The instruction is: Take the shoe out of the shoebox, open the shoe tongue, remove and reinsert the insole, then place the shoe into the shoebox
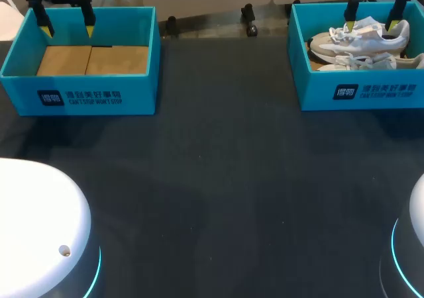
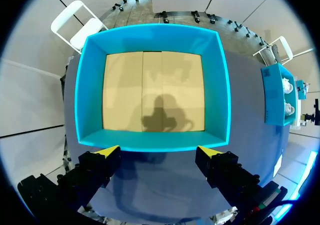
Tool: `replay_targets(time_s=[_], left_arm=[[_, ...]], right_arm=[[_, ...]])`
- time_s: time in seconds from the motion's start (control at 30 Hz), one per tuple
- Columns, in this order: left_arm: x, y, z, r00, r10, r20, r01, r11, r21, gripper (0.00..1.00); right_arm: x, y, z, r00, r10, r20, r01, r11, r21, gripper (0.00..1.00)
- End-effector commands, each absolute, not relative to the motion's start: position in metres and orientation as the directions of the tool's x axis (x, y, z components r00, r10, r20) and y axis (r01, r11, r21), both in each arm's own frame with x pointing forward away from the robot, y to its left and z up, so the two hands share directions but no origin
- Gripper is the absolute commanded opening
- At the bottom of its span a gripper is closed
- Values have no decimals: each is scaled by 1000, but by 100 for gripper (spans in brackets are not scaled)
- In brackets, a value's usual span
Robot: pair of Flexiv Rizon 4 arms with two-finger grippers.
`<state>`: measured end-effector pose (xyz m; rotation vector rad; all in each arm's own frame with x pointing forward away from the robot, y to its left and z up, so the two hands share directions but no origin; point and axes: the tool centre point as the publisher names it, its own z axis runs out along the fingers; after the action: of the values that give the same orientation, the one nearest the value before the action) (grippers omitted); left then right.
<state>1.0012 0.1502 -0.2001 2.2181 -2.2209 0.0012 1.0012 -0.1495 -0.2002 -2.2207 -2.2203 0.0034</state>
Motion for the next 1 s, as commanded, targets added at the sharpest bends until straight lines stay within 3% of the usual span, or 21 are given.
replay_targets(time_s=[0.03,0.63,1.0], left_arm=[[1000,150,-200,-1,-1000,2,-1000,1,0,100],[1000,150,-200,-1,-1000,2,-1000,1,0,100],[1000,150,-200,-1,-1000,2,-1000,1,0,100]], right_arm=[[1000,-150,-200,0,1000,0,1000,0,-1,100],[1000,-150,-200,0,1000,0,1000,0,-1,100],[1002,-210,-224,120,990,-77,993,-120,5,100]])
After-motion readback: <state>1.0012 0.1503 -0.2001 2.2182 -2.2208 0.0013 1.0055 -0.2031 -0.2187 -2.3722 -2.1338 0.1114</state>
